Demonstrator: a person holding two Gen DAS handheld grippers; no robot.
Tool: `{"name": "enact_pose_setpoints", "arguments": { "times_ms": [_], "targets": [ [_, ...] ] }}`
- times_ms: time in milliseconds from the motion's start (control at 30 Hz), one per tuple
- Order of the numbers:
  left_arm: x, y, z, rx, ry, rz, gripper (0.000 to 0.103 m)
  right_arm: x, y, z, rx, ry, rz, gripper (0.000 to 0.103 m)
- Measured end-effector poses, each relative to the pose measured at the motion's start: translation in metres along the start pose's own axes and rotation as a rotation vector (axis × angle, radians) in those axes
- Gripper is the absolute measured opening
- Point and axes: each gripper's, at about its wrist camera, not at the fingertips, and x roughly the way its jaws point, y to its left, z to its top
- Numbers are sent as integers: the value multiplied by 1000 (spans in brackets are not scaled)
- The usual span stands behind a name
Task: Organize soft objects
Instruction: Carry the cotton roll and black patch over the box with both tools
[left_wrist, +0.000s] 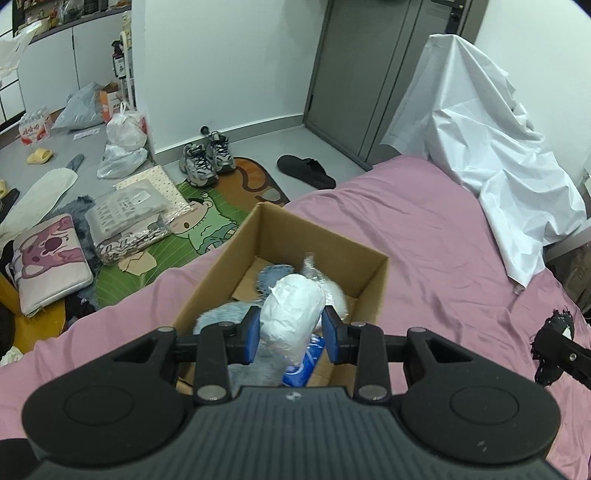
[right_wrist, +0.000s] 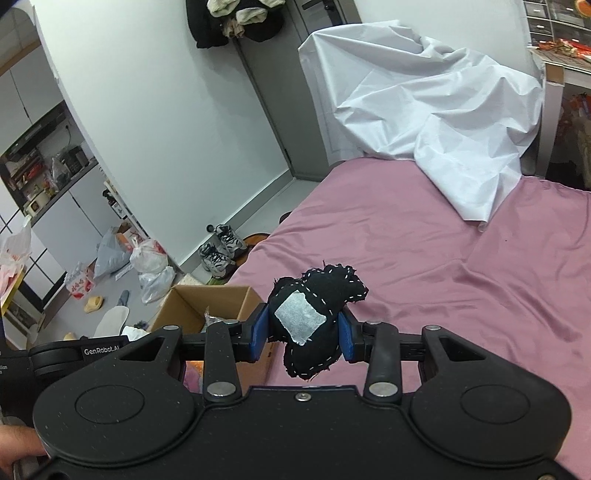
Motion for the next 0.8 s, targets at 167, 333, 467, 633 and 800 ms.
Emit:
{"name": "enact_pose_setpoints", "arguments": {
  "times_ms": [167,333,467,633,800],
  "targets": [
    [7,16,3,-18,18,2,34,9,14,-3,-25,13,-3,38],
    [16,29,7,-26,37,2,34,17,26,-4,-41,24,4,38],
    [24,42,11,-37,53,2,34,27,37,-5,-58,36,8,38],
    [34,50,15,-37,65,-16,34,39,45,-8,-70,59,6,38],
    [44,47,27,-31,68,-43,34,46,51,-9,-71,69,5,38]
  ]
}}
